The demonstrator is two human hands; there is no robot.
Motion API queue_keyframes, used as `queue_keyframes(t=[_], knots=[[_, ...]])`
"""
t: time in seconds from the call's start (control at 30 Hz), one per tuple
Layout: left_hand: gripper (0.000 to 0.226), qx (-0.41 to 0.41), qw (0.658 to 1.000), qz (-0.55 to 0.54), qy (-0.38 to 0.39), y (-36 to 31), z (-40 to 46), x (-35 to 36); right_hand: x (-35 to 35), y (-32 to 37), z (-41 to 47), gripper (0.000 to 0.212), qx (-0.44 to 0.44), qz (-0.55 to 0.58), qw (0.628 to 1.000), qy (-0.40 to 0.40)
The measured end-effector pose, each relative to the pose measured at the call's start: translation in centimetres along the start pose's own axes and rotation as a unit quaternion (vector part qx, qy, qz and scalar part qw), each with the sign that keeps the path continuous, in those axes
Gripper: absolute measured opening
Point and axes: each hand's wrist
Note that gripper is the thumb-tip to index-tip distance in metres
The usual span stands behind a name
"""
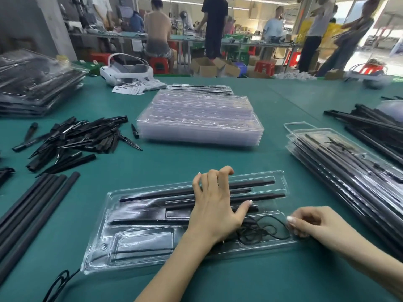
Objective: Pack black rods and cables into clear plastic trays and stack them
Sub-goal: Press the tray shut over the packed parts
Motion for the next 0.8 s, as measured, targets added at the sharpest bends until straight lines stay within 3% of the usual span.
queue_keyframes(t=[0.1,0.17,0.23,0.3,0.4,0.47,0.57,0.7,0.73,0.8], knots=[[0.054,-0.038,0.991,-0.129,-0.004,0.5,0.5,-0.7,-0.1,0.0,0.0,0.033,0.003,-0.029,1.0,-0.002],[0.044,-0.102,0.958,-0.26,-0.071,1.0,1.1,-2.4,-0.3,0.1,0.0,0.037,0.014,-0.039,0.999,-0.004],[0.033,-0.139,0.946,-0.259,-0.139,2.4,0.8,-4.3,-0.3,0.3,0.0,0.039,0.021,-0.047,0.999,-0.013],[0.03,-0.123,0.967,-0.178,-0.136,4.1,-0.4,-6.3,0.0,0.7,-0.1,0.039,0.026,-0.033,0.999,-0.021],[0.058,-0.082,0.995,-0.034,0.047,5.9,-3.1,-8.4,0.3,1.2,-0.3,0.034,0.045,0.052,0.998,-0.016],[0.084,-0.097,0.976,0.062,0.183,6.6,-4.5,-8.6,0.5,1.5,-0.2,0.028,0.075,0.143,0.987,0.001],[0.099,-0.114,0.961,0.108,0.228,6.7,-5.3,-8.1,1.2,2.0,0.0,0.015,0.139,0.31,0.94,0.038],[0.095,-0.141,0.963,0.122,0.196,6.8,-5.2,-7.4,2.5,3.4,-0.5,0.028,0.17,0.566,0.802,0.083],[0.094,-0.151,0.962,0.117,0.193,6.8,-5.2,-7.4,3.2,3.8,-0.7,0.03,0.161,0.594,0.783,0.092],[0.091,-0.165,0.966,0.105,0.17,6.7,-5.0,-7.4,4.9,4.7,-1.1,0.028,0.133,0.593,0.787,0.106]])
Point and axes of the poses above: each hand's wrist, its own z-axis towards the middle knuckle, its own x-axis out of the palm, y = z × x, and after that the axes turned 13 degrees about x, right-handed
